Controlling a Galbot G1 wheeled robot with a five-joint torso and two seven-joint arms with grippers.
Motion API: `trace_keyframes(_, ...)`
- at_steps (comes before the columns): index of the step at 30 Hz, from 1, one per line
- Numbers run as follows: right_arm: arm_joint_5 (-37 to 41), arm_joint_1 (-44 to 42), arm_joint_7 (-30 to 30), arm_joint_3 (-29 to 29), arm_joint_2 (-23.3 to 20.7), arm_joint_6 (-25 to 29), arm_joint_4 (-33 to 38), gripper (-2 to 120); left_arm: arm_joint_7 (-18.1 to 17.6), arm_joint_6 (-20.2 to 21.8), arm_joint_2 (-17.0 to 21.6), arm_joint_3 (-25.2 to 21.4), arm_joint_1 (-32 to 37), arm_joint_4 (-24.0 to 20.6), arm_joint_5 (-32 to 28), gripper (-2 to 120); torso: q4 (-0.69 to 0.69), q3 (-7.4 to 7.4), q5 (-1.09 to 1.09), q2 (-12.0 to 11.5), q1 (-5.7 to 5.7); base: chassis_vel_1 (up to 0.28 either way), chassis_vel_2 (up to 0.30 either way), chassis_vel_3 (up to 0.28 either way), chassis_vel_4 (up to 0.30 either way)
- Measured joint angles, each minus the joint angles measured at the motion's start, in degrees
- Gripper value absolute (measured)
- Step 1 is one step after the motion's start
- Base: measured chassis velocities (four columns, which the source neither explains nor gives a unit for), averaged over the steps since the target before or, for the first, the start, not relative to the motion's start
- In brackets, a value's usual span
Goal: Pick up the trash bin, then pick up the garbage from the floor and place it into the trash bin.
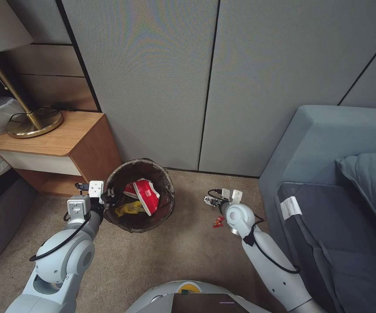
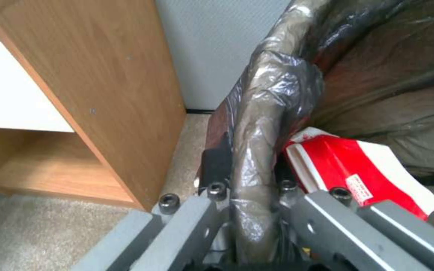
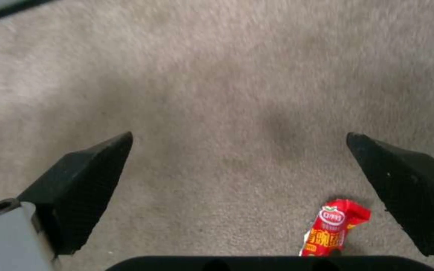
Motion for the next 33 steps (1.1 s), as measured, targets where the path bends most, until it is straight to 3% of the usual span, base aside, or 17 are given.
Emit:
trace_keyframes(9,-1.64,0.23,-0.48,0.62,0.79,-0.23,-3.90,100,-0.01,0.04,0.45,-0.20,1.29,-2.05,0.33,0,0.00,0.00,0.00,0.00,0.00,0.000,0.000,0.000,0.000)
trace_keyframes(33,-5.80,-2.65,-1.31,2.64,2.75,1.21,-8.31,100,0.73,0.04,-0.19,-0.18,0.40,-0.22,1.46,0,0.00,0.00,0.00,0.00,0.00,0.000,0.000,0.000,0.000)
